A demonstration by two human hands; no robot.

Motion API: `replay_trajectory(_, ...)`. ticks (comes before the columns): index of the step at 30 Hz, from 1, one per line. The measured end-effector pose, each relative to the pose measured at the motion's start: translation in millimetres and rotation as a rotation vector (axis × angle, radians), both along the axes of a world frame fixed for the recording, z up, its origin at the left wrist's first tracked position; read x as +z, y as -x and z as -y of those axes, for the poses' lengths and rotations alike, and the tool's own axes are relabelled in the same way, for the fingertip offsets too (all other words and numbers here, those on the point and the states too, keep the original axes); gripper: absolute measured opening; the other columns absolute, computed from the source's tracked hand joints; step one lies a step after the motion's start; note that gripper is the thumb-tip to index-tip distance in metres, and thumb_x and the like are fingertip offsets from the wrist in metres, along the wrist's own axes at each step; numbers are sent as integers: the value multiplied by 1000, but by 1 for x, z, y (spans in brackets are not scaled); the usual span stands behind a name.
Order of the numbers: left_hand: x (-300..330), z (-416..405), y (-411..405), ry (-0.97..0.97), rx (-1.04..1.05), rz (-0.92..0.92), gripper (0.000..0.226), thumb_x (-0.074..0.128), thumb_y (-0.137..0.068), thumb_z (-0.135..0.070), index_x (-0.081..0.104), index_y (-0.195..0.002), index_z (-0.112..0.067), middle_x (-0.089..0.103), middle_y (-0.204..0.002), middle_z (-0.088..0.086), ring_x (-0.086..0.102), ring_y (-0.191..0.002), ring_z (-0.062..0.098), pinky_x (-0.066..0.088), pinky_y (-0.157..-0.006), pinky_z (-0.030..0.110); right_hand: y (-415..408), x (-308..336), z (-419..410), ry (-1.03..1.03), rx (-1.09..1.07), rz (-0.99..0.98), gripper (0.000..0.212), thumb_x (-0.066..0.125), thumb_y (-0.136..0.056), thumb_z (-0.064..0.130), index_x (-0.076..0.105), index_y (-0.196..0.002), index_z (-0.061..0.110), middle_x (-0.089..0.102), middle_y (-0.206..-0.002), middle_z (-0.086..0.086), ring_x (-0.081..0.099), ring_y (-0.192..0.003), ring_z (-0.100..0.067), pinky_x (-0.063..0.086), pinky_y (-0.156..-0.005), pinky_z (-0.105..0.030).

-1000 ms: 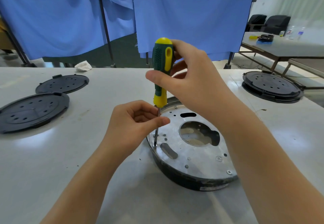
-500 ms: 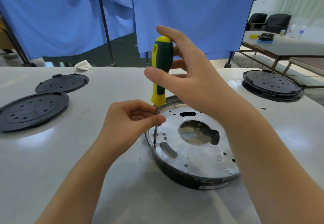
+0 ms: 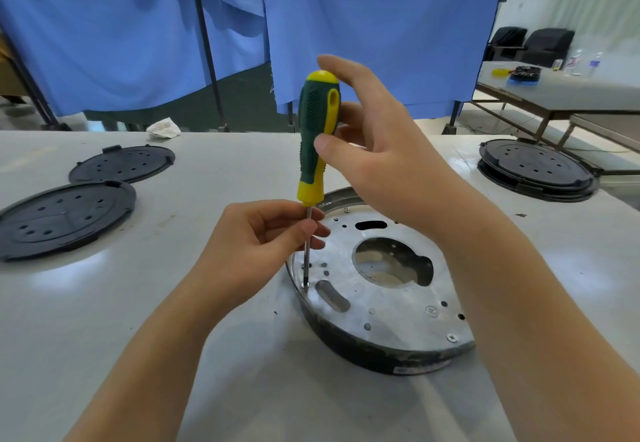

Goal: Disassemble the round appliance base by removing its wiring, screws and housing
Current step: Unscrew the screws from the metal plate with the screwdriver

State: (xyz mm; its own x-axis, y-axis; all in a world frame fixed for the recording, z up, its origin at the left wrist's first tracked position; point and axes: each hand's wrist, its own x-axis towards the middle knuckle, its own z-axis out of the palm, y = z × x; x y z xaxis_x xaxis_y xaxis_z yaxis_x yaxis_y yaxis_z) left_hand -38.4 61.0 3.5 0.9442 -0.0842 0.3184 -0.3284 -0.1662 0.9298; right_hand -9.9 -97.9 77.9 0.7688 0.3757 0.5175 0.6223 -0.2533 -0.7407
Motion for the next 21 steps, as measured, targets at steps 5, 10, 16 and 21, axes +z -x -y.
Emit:
replay_trajectory(5,1,7,1,46,106,61,14,80,-56,-29,75,-69,-29,73,-67,-3,72,-63,13,53,-62,14,0,-3,-4,50,-40,41,66,69,-82,43,35,-138,32,57,-102,16,62,-87,1,56,-78,-19)
replay_trajectory(10,-2,10,-2,15,183,101,26,82,-49,-41,70,-68,-27,69,-62,-6,63,-55,8,51,-57,13,0,-4,-8,34,-107,95,48,77,-77,38,49,-116,30,60,-91,13,61,-73,-2,57,-70,-24)
replay_trajectory(16,0,2,-1,-32,17,28,13,65,-81,-24,72,-91,-26,76,-87,-7,73,-81,13,56,-73,19,1,3,0,-49,68,-28,53,69,-85,6,43,-126,25,68,-105,-3,68,-93,-12,58,-78,-23)
replay_trajectory(21,1,6,2,60,6,9,11,70,-70,-22,76,-77,-27,76,-78,-1,74,-74,18,56,-68,19,0,1,3,-27,132,-128,62,64,-89,11,31,-139,28,60,-121,-4,66,-103,-16,56,-88,-33)
